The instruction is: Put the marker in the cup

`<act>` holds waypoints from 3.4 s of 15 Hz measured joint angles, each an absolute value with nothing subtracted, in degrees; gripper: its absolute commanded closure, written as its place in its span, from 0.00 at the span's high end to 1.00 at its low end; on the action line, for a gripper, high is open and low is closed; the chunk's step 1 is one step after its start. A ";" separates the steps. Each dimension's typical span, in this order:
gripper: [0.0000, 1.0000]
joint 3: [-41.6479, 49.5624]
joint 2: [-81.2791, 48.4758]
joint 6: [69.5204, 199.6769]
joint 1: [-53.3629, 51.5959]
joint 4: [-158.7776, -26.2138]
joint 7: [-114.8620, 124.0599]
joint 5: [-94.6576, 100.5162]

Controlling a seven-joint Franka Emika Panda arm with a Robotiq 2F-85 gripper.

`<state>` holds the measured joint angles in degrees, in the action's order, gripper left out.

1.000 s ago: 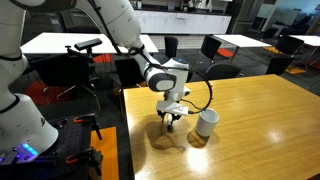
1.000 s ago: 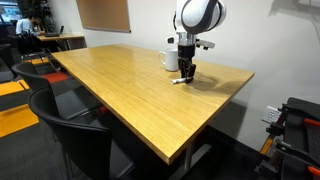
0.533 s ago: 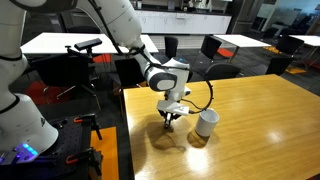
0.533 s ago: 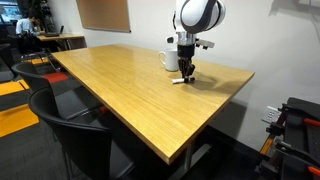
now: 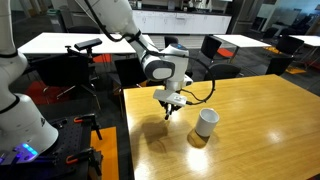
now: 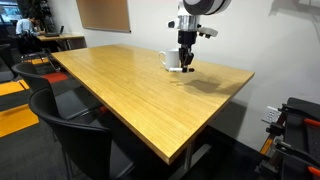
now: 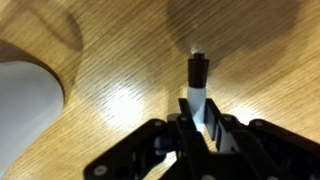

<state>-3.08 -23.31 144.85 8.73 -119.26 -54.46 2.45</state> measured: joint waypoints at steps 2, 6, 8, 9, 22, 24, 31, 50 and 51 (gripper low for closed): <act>0.05 -3.13 -20.75 144.91 8.67 -120.88 -52.35 1.57; 0.05 -3.07 -16.28 145.31 8.42 -123.87 -46.70 1.46; 0.05 -3.02 -14.13 145.60 8.24 -125.17 -44.32 1.54; 0.05 -2.87 -13.07 145.94 8.05 -125.78 -42.94 1.95; 0.05 3.66 -5.90 150.19 4.64 -128.05 -11.84 30.55; 0.05 4.45 -5.87 150.19 4.51 -127.74 -7.67 36.64; 0.05 5.18 -5.90 146.29 4.31 -125.87 -0.55 51.54; 0.05 4.15 -12.13 130.91 3.18 -116.35 -11.55 57.54; 0.05 4.15 -13.00 130.80 3.23 -115.44 -12.64 57.49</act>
<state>4.15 -13.00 130.80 3.23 -115.44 -12.64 57.49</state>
